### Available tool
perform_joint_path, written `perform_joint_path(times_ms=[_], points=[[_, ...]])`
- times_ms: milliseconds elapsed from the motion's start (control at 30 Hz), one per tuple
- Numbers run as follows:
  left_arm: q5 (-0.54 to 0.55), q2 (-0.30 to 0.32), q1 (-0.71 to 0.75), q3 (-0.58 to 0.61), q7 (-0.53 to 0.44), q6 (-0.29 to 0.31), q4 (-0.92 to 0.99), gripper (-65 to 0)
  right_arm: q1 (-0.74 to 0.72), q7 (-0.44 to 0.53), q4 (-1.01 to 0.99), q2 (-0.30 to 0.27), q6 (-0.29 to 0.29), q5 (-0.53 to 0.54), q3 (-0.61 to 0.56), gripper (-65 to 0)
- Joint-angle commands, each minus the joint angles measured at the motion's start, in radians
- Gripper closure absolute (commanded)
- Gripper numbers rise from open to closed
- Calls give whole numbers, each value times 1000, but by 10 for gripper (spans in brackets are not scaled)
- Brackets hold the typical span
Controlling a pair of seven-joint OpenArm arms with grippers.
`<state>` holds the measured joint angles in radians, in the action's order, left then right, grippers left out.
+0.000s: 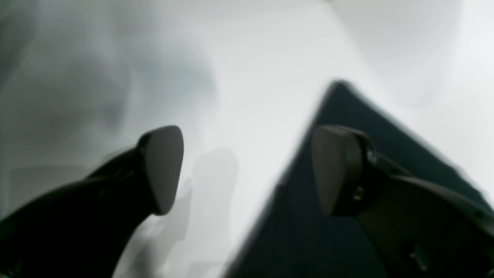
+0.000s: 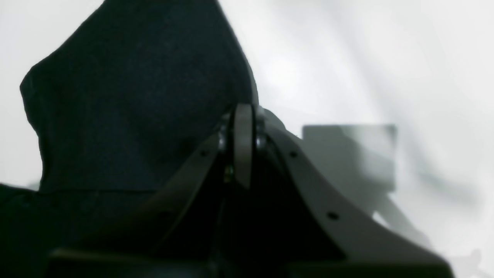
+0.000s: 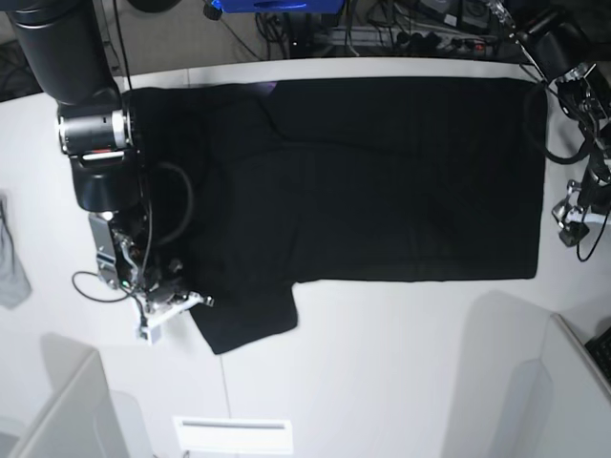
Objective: Fold the T-shirt properly
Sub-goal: 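Move both grippers to the hem corners of the shirt and grasp, then lift the hem with both grippers and fold it over toward the collar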
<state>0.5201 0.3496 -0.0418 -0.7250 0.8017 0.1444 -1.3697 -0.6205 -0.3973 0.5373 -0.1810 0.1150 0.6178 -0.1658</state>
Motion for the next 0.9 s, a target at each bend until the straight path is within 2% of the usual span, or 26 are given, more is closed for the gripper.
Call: perform_joint_path(times_ms=[0,267,433,600,733,867], points=[[-25,24,-31,12,-14,-9,13,-502,-28,-7,11,-7,1,-6,2,0],[-133,65,-231,209,-15,-7,226,-502,-28,-7,11,-8,1,-6,2,0],[-131,73,-318,239,-18,-7,327,-502,-28,-7,11,-8,1,-6,2,0],[-133,75,-395,258,-110,-6,496,-502,-32,-7,11,-7,1,-6,2,0],[-130,107,-448,410,-186,56,625,-502,-32,-7,11,-7,1,-6,2,0],[-130,107,-487,483,-242,65,715,-502,-32,-7,11,-7,1,-6,2,0]])
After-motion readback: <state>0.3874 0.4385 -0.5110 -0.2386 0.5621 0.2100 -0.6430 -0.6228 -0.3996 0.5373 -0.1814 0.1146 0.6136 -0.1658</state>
